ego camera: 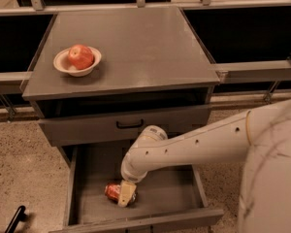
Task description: Pick coke can from middle drawer and place on counter
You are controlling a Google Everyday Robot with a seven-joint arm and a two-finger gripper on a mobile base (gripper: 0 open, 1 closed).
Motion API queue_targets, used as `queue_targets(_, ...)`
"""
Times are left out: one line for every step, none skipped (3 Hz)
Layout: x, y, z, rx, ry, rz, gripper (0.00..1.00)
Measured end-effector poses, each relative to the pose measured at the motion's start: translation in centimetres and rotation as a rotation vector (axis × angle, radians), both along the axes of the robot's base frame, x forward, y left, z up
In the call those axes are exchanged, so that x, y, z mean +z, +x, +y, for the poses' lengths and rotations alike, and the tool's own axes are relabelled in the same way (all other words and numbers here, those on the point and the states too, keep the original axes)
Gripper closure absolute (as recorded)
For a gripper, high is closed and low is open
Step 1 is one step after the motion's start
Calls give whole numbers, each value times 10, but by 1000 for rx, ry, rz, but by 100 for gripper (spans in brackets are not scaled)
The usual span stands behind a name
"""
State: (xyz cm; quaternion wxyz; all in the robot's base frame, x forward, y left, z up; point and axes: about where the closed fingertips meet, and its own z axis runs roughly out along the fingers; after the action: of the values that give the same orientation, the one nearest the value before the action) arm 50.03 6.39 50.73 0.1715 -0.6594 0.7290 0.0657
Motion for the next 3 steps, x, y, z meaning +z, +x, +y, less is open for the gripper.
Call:
queue_targets(-27,-11,26,-10,-12,53,0)
queue_targets(-51,-19,45,-41,11,88,0)
queue_targets(-61,-12,54,-68,42,56,0)
